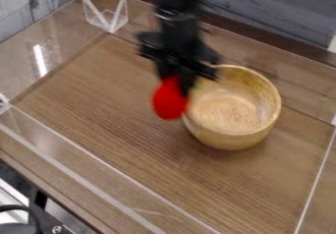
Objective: Move the red object to the right side of the table
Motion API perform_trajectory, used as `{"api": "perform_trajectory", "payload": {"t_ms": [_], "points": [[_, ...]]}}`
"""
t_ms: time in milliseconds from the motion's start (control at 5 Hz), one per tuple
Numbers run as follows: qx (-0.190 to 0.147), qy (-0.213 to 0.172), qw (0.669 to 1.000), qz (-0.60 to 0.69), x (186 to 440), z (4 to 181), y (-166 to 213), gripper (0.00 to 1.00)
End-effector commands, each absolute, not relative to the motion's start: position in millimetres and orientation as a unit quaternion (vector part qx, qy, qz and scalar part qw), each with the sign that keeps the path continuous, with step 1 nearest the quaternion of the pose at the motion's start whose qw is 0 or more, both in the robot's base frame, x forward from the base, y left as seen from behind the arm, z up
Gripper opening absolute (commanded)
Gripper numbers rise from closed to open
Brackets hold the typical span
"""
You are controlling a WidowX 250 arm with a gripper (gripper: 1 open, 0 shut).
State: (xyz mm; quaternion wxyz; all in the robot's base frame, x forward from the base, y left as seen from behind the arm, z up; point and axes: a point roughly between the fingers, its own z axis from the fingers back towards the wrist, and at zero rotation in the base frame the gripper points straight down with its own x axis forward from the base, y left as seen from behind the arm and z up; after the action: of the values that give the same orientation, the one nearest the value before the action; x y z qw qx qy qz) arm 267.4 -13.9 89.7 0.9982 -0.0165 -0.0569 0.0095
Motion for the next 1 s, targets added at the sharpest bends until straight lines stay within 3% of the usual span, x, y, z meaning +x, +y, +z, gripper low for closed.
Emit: {"api": "perform_trajectory", "payload": {"t_ms": [0,400,600,800], "points": [[-0.015,-0.075,0.997,0.012,260,89.6,-46,0.0],[-0.024,-0.052,0.998,-0.019,240,65.9,-79,0.0],[-0.03,-0.044,0.998,-0.043,235,69.2,-80,1.0],[-0.036,-0.042,0.996,-0.065,234,74.0,-78,0.0]]}}
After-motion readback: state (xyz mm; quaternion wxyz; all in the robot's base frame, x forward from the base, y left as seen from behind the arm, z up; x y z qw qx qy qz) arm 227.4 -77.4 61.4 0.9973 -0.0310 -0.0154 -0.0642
